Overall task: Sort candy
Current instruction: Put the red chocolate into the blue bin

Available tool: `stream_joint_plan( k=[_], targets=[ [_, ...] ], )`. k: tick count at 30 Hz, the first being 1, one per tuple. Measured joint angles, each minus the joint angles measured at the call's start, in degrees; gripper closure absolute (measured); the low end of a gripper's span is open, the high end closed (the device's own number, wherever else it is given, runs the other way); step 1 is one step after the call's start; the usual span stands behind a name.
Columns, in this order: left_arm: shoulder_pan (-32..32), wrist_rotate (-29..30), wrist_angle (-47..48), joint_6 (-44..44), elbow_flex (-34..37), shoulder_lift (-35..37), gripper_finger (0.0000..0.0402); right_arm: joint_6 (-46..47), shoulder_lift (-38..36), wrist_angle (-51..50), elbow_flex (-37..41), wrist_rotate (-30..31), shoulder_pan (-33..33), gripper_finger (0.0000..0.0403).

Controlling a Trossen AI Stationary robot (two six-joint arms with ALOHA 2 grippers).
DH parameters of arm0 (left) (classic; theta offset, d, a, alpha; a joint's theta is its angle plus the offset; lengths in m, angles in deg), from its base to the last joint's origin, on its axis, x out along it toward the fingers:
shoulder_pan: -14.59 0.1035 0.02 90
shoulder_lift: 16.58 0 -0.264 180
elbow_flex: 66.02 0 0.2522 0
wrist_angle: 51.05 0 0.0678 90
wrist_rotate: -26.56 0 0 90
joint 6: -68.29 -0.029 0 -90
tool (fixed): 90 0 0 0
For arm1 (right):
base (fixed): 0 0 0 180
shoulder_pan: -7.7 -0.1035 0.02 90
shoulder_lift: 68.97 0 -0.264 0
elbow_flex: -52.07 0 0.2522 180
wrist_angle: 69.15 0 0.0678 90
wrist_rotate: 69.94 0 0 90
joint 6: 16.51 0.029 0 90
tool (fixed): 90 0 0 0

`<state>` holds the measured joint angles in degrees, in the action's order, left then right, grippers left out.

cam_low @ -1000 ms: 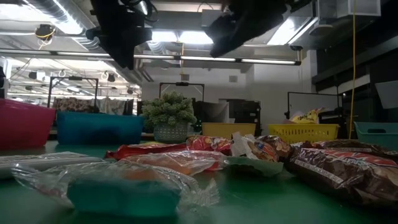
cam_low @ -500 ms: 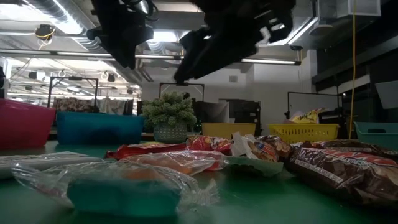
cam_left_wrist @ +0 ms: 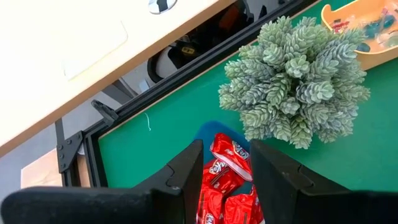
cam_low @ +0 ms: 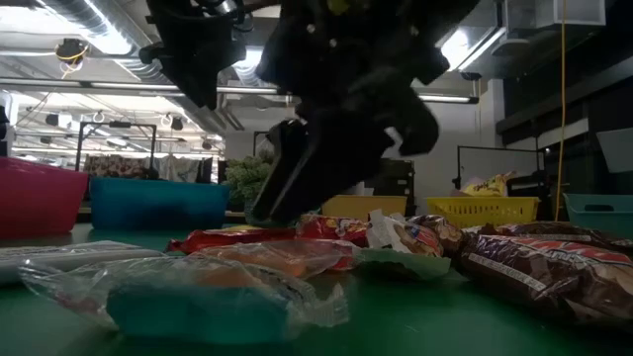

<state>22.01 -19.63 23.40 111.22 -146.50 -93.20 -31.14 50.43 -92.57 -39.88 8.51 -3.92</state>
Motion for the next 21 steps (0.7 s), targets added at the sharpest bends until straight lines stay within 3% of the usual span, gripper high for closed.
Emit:
stream_joint_plan(
  k=[12,21],
  targets=[
    [0.0,-0.02,0.02,0.03,0.0,0.0,0.0283,0.08,1.83,-1.13,0.0,0.21,0.0,0.0206],
    [0.0,-0.02,0.02,0.03,0.0,0.0,0.0283,0.07,1.83,-1.34,0.0,0.42,0.0,0.0274]
  ],
)
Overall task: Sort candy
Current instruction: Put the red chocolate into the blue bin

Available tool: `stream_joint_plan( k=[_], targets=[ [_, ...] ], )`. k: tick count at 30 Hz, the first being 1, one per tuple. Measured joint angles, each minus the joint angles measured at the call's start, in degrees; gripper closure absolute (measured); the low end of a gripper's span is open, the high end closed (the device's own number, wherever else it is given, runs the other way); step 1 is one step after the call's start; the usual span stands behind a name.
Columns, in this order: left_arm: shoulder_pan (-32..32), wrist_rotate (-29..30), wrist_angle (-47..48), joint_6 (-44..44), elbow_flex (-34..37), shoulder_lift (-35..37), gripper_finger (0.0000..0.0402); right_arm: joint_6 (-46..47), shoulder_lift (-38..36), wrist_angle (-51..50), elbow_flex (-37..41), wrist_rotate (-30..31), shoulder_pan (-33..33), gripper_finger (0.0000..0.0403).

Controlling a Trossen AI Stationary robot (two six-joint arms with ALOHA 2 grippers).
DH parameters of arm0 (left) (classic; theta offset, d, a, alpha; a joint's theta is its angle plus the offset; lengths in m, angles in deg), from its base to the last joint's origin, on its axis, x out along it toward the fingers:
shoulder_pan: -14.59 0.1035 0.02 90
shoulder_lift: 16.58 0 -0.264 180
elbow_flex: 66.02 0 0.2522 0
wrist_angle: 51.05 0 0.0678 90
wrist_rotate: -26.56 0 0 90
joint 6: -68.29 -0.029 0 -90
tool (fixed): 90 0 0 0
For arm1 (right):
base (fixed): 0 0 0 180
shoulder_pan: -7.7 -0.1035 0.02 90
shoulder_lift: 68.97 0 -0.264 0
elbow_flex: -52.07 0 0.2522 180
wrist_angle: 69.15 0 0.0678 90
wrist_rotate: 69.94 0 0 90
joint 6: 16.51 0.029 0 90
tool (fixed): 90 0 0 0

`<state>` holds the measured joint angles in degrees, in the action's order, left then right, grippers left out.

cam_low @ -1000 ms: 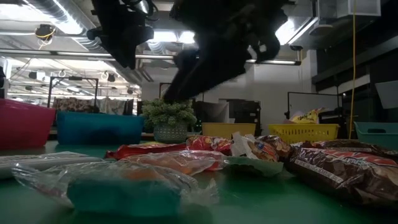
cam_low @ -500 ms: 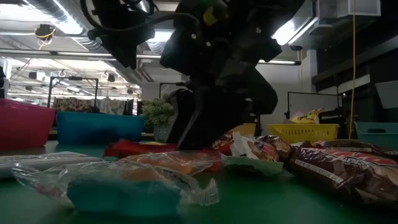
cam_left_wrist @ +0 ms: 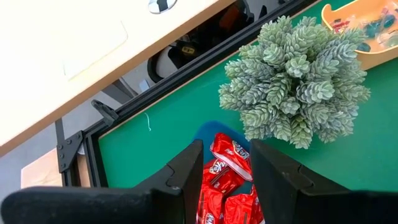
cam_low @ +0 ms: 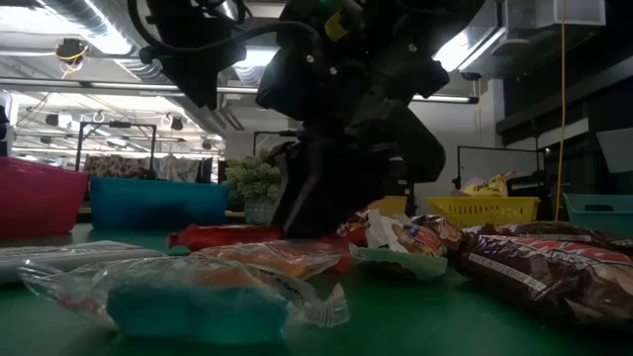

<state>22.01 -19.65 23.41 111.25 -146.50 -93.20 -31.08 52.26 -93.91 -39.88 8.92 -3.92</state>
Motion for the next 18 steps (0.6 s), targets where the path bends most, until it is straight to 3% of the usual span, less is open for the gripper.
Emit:
stream_joint_plan(
  k=[6,11,18],
  targets=[
    [0.0,-1.5,0.07,-0.84,0.0,0.0,0.0283,-0.01,0.0,-0.1,-0.19,0.04,0.0,0.0302],
    [-0.04,-4.82,0.15,-7.31,0.0,0.58,0.0283,0.0,-0.02,-1.37,-2.17,0.04,0.0,0.0303],
    [-0.99,-5.81,0.8,-8.11,-0.06,1.92,0.0283,0.85,-0.02,-2.5,-7.1,0.04,0.0,0.0304]
  ],
)
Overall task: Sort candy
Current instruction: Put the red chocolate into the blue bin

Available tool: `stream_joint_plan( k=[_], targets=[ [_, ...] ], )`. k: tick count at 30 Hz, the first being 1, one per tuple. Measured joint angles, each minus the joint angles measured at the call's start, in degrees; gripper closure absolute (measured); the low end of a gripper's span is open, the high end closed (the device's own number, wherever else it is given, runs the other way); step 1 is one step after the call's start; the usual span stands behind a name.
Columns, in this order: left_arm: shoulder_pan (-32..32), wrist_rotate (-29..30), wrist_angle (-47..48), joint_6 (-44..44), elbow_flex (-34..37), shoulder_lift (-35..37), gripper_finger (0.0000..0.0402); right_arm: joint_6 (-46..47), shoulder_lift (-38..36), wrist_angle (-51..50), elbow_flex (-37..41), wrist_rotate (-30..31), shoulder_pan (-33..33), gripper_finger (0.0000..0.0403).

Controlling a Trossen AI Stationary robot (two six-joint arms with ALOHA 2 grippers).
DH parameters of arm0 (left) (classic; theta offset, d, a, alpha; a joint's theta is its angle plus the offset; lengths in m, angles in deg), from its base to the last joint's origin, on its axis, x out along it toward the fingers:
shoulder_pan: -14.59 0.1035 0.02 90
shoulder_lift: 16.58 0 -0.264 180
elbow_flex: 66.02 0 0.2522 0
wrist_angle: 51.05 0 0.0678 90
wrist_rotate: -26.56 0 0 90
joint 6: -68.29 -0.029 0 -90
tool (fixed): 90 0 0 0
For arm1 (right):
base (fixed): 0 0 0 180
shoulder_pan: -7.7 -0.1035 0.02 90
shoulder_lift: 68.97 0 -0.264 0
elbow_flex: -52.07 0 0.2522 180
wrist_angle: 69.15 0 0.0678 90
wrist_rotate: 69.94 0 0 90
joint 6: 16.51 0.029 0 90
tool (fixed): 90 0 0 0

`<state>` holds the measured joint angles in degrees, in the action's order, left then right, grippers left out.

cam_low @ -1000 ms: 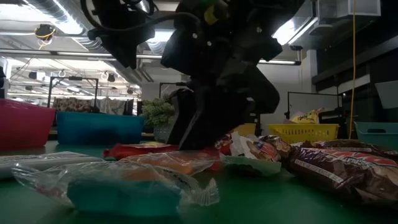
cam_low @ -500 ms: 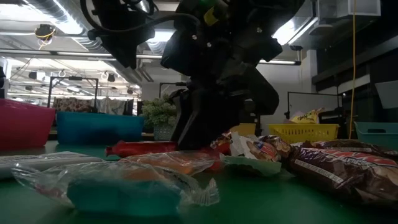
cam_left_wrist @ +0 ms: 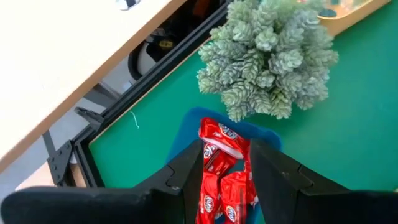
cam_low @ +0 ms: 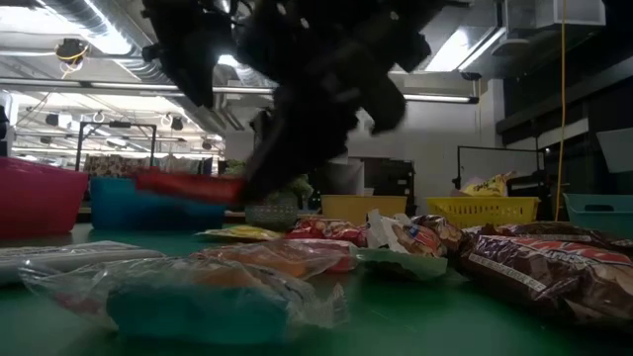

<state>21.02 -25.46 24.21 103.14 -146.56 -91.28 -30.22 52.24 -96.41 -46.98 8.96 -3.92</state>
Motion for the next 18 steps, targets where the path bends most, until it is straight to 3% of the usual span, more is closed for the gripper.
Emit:
stream_joint_plan(
  k=[5,14,18],
  targets=[
    [-1.75,-1.63,0.67,-2.65,0.01,3.3,0.0283,-1.2,-0.04,-0.07,-4.31,2.68,0.48,0.0304],
    [-6.32,-11.71,0.58,-1.27,-0.01,12.85,0.0283,-10.81,-0.11,0.25,-10.6,16.82,5.49,0.0304],
    [-8.38,-13.15,0.58,0.89,0.0,16.57,0.0283,-13.51,-0.13,1.54,-10.99,18.03,9.83,0.0304]
  ],
)
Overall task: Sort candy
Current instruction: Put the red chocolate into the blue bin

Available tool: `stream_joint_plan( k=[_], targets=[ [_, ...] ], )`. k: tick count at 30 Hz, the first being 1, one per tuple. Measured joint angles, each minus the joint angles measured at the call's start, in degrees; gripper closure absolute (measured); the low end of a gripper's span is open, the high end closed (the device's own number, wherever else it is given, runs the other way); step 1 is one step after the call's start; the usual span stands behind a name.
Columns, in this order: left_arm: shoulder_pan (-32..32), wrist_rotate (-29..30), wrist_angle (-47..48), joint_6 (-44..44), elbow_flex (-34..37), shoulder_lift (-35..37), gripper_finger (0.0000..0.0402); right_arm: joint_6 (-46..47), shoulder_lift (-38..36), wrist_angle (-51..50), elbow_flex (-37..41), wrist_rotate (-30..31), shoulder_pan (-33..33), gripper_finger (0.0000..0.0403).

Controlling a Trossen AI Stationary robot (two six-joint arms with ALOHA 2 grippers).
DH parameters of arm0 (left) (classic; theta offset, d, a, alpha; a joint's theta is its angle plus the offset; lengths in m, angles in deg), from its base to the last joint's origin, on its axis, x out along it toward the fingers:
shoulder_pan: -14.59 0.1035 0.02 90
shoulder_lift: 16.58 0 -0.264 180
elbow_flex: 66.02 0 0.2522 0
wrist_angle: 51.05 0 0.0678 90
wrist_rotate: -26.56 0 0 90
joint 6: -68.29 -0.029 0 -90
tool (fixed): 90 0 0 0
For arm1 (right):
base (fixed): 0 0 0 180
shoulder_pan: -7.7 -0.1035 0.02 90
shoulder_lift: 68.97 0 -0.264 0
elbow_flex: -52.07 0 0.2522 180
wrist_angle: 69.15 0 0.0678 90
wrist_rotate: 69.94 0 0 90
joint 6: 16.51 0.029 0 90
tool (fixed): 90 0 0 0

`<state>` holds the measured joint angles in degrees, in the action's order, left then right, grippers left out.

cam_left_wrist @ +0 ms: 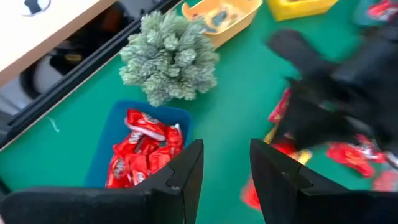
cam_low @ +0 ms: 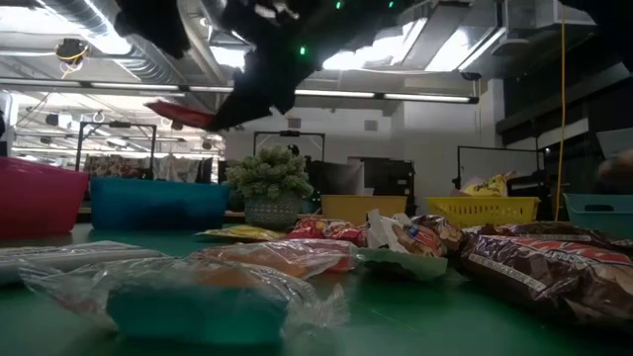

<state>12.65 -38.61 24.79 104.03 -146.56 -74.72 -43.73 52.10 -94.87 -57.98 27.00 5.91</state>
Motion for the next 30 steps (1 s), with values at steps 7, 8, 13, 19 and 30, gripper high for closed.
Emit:
stream_joint_plan(
  k=[7,8,13,19,30],
  targets=[
    [-1.77,1.76,-0.04,0.12,0.01,3.68,0.0283,-0.03,0.0,6.03,0.0,-6.19,8.31,0.0304],
    [-1.81,2.26,-0.05,0.12,0.01,3.85,0.0283,0.22,0.0,7.14,0.0,-7.98,9.35,0.0304],
    [-1.8,3.36,-0.07,0.12,0.01,3.83,0.0283,2.96,0.51,13.87,-0.04,-16.96,12.95,0.0304],
    [-1.78,3.44,-0.23,0.12,0.01,3.67,0.0283,4.51,3.81,22.91,-0.04,-19.59,14.26,0.0304],
    [-1.78,3.47,-0.52,0.09,0.01,3.66,0.0283,4.51,7.45,28.2,-0.04,-15.95,14.19,0.0296]
  ],
)
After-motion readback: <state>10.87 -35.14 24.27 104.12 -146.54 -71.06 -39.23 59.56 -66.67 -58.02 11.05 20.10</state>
